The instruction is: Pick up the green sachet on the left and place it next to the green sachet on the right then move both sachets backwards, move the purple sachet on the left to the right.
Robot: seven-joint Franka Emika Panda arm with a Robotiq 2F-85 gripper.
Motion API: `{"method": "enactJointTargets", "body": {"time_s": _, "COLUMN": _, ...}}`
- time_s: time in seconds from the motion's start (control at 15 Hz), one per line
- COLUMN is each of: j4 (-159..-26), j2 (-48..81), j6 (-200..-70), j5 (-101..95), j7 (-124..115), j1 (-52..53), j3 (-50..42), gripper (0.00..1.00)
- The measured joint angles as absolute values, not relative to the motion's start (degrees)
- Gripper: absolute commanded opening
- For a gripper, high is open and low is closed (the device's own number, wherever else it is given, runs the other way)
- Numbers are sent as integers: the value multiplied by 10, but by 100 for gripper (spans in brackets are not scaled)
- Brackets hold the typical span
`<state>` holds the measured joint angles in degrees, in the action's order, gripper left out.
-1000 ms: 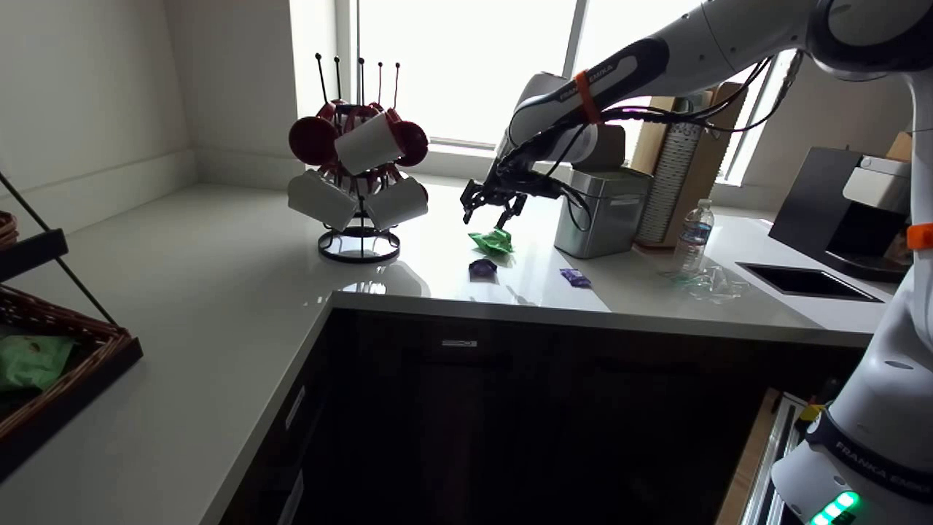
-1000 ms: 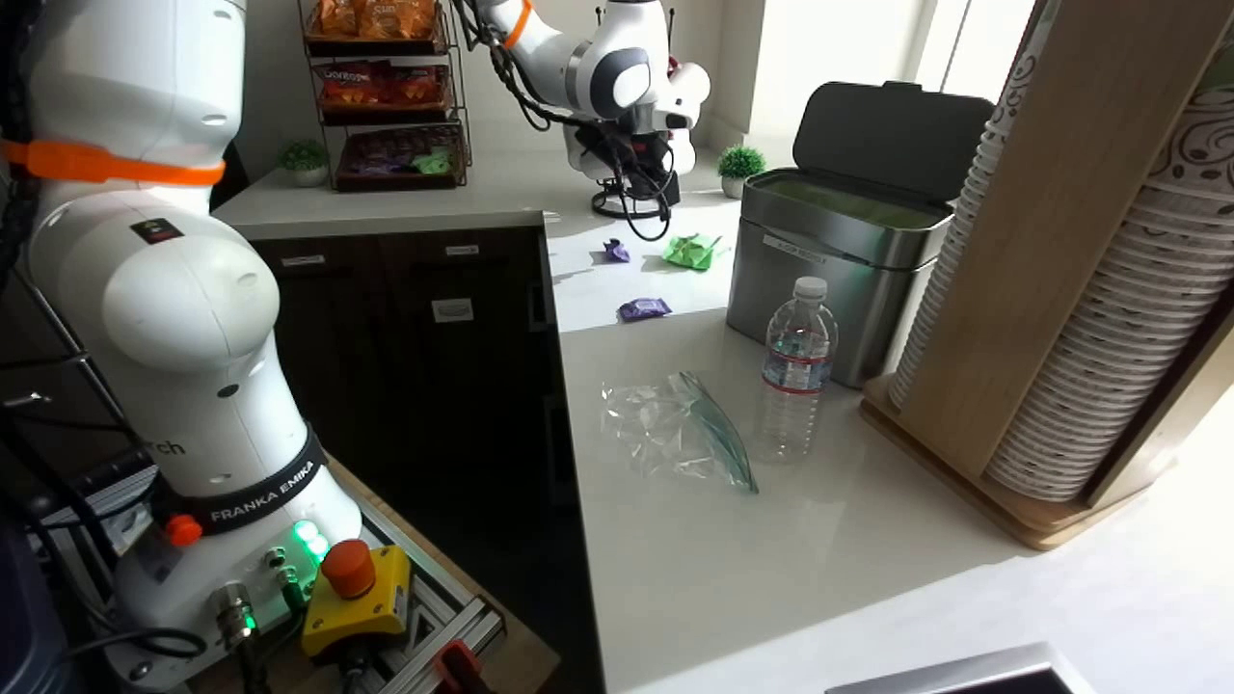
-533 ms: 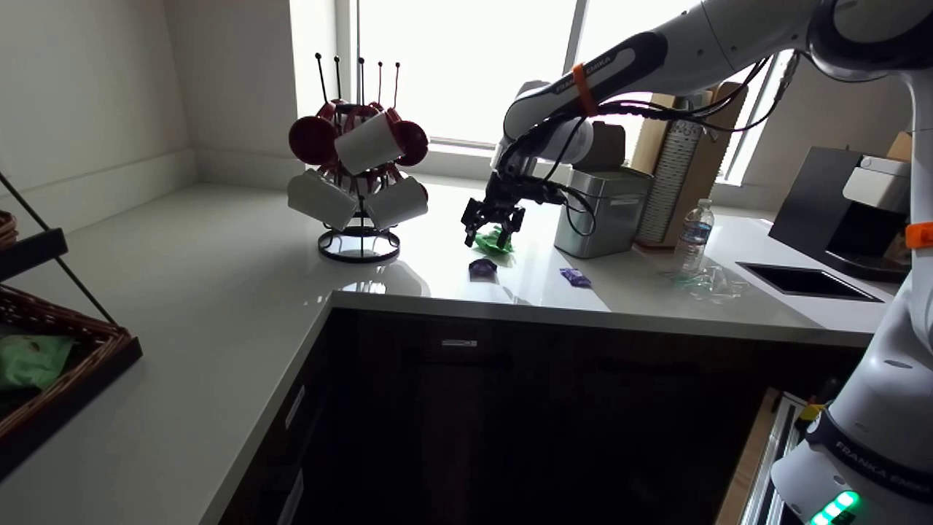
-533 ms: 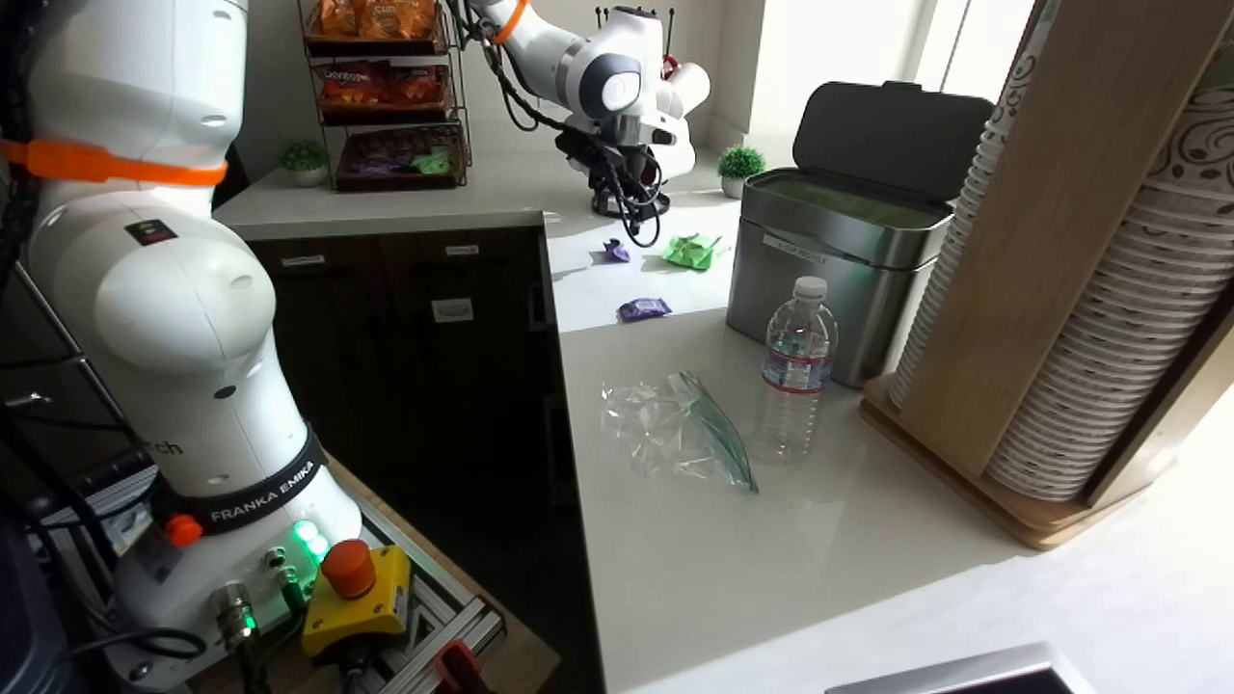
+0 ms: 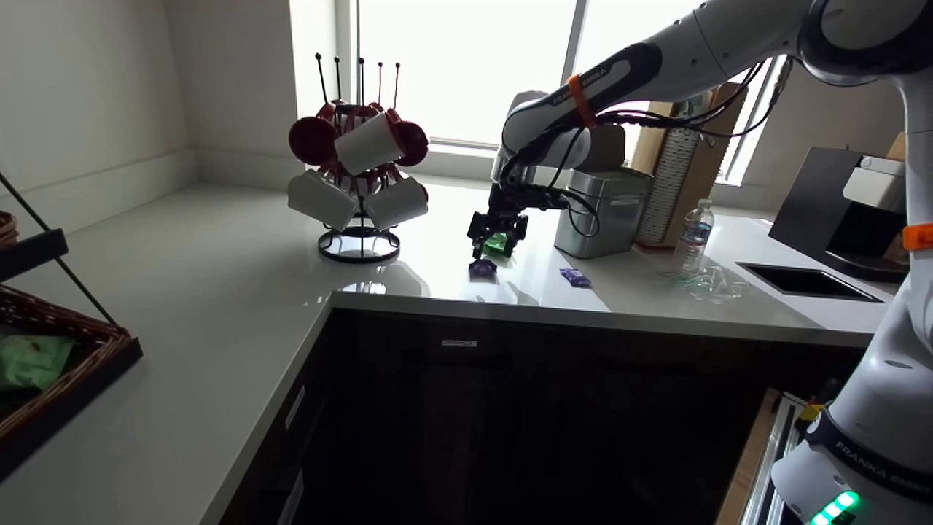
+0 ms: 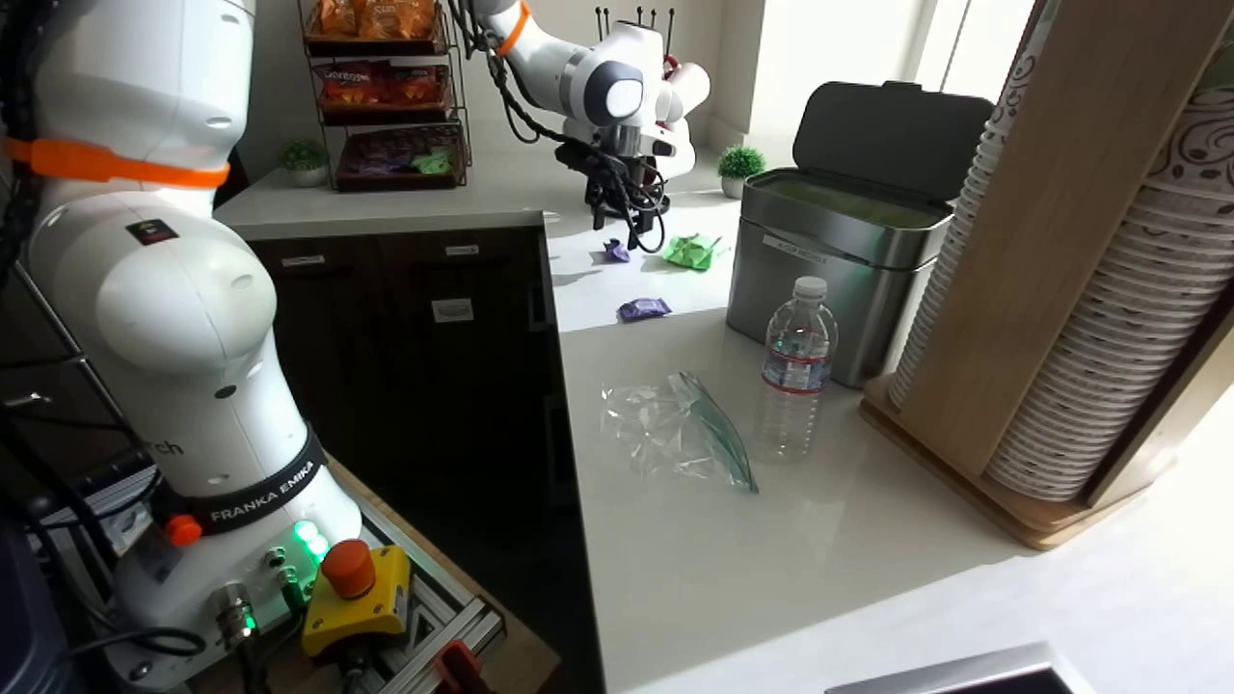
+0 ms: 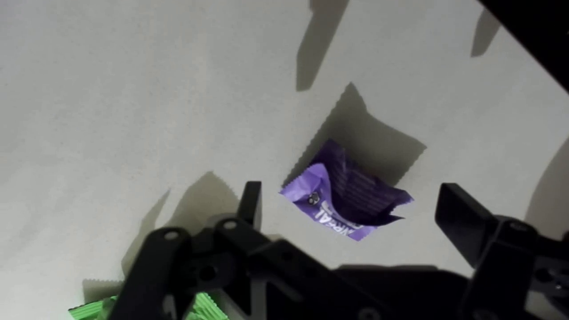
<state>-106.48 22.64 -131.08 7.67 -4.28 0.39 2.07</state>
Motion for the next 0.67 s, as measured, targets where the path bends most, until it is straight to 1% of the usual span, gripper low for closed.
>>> {"method": "enactJointTargets", "body": {"time_s": 0.27, "j4": -1053, "j2": 241, "j6": -1311, "j5": 52, "j7": -49, "j1": 10, "j3": 17, "gripper": 100}}
{"method": "enactJointTargets", "body": {"time_s": 0.33, "j4": -1049, "j2": 244, "j6": -1311, "j5": 50, "j7": -50, "j1": 11, "j3": 17, "gripper": 98}}
{"method": "enactJointTargets", "body": {"time_s": 0.4, "j4": -1046, "j2": 247, "j6": -1311, "j5": 48, "j7": -51, "j1": 12, "j3": 17, "gripper": 92}}
{"method": "enactJointTargets", "body": {"time_s": 0.53, "j4": -1038, "j2": 253, "j6": -1312, "j5": 47, "j7": -54, "j1": 15, "j3": 17, "gripper": 69}}
{"method": "enactJointTargets", "body": {"time_s": 0.6, "j4": -1034, "j2": 256, "j6": -1312, "j5": 47, "j7": -55, "j1": 16, "j3": 17, "gripper": 60}}
{"method": "enactJointTargets", "body": {"time_s": 0.67, "j4": -1032, "j2": 258, "j6": -1312, "j5": 47, "j7": -56, "j1": 17, "j3": 17, "gripper": 52}}
